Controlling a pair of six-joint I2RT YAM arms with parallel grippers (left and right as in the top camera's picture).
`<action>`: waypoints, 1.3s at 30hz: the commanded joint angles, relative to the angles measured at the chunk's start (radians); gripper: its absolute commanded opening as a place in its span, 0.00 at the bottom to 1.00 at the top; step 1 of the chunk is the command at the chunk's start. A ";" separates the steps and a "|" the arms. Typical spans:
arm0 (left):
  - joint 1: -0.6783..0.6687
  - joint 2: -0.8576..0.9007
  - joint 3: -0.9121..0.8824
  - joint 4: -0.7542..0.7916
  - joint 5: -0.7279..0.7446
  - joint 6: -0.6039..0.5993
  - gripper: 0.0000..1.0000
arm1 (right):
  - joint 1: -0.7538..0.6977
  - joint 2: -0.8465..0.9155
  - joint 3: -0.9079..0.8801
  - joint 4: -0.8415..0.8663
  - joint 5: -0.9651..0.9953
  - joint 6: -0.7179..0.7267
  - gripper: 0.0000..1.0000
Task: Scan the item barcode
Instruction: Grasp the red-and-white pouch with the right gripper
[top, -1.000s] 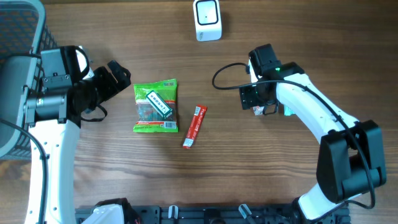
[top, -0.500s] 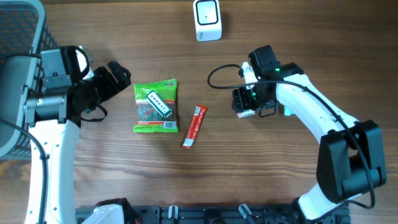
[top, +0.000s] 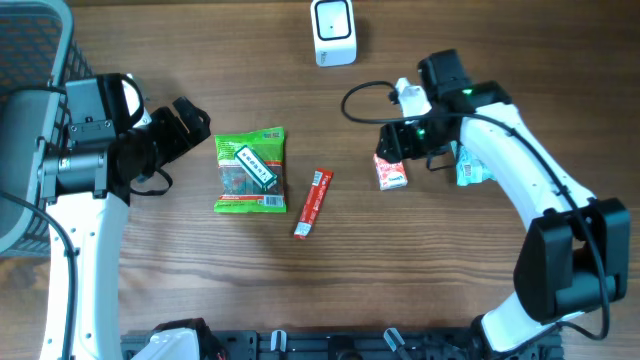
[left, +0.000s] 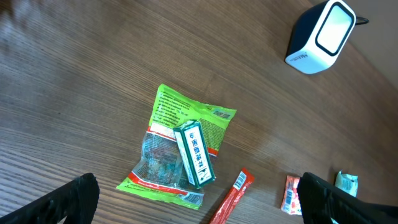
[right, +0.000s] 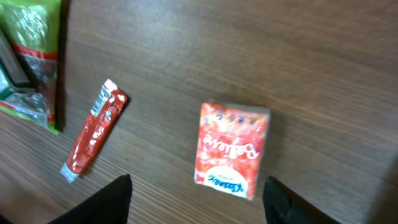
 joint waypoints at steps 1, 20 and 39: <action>0.006 0.003 0.012 0.003 -0.006 0.009 1.00 | -0.042 0.021 -0.022 0.026 -0.087 -0.038 0.63; 0.006 0.003 0.012 0.003 -0.006 0.009 1.00 | -0.103 0.181 -0.037 0.021 -0.132 -0.100 0.44; 0.006 0.003 0.012 0.003 -0.006 0.009 1.00 | -0.102 0.180 -0.181 0.209 -0.209 -0.098 0.10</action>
